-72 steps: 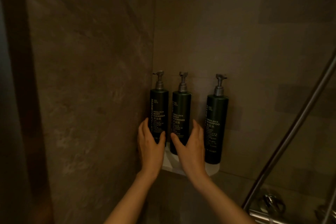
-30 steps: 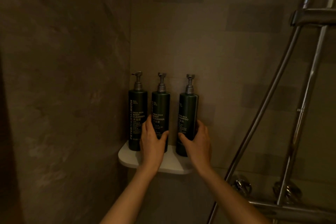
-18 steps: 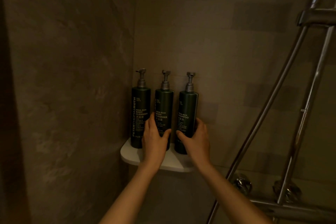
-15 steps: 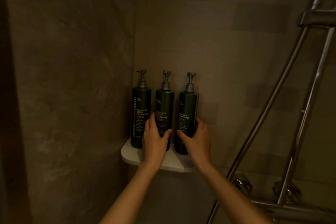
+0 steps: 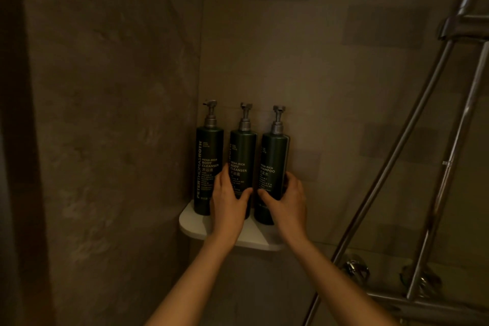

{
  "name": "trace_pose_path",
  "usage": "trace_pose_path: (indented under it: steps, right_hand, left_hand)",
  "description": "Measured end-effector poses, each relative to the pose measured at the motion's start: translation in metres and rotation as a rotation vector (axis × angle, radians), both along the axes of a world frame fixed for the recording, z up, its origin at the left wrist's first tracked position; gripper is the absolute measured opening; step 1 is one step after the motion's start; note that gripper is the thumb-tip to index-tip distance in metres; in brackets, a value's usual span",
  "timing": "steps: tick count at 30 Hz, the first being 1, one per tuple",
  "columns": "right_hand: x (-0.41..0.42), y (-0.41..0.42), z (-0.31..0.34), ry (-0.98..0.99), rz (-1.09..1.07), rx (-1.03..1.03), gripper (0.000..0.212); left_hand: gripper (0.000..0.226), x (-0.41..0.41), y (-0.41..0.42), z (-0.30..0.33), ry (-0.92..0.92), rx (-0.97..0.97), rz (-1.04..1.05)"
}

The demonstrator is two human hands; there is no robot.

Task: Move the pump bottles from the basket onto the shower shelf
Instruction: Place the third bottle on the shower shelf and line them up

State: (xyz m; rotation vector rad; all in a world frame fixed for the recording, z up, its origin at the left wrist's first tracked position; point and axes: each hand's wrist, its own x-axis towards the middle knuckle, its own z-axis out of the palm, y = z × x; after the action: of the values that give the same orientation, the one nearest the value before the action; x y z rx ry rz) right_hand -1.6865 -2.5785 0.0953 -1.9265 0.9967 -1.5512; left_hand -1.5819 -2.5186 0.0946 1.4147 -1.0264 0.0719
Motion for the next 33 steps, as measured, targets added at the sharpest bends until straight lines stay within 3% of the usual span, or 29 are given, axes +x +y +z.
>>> trace_pose_path:
  steps: [16, 22, 25, 28, 33]
  right_hand:
    - [0.001, -0.001, -0.001, 0.006, -0.038, -0.011, 0.064]
    - [-0.003, 0.006, 0.0, -0.013, -0.024, 0.005, 0.082]
    - [-0.008, 0.021, 0.003, -0.05, -0.034, -0.122, 0.075]
    - [-0.007, 0.039, 0.008, -0.004, -0.076, -0.379, 0.063]
    - [0.022, 0.058, 0.003, 0.16, -0.091, -0.567, 0.065]
  left_hand:
    - [0.077, 0.001, 0.002, 0.002, -0.004, 0.021, -0.001]
    - [0.073, 0.004, 0.01, -0.001, -0.003, -0.02, -0.015]
    - [0.058, 0.009, 0.02, -0.005, -0.003, -0.129, 0.021]
    - [0.044, 0.018, 0.029, -0.006, -0.074, -0.243, 0.148]
    - [0.054, 0.037, 0.026, 0.0, -0.104, -0.223, 0.263]
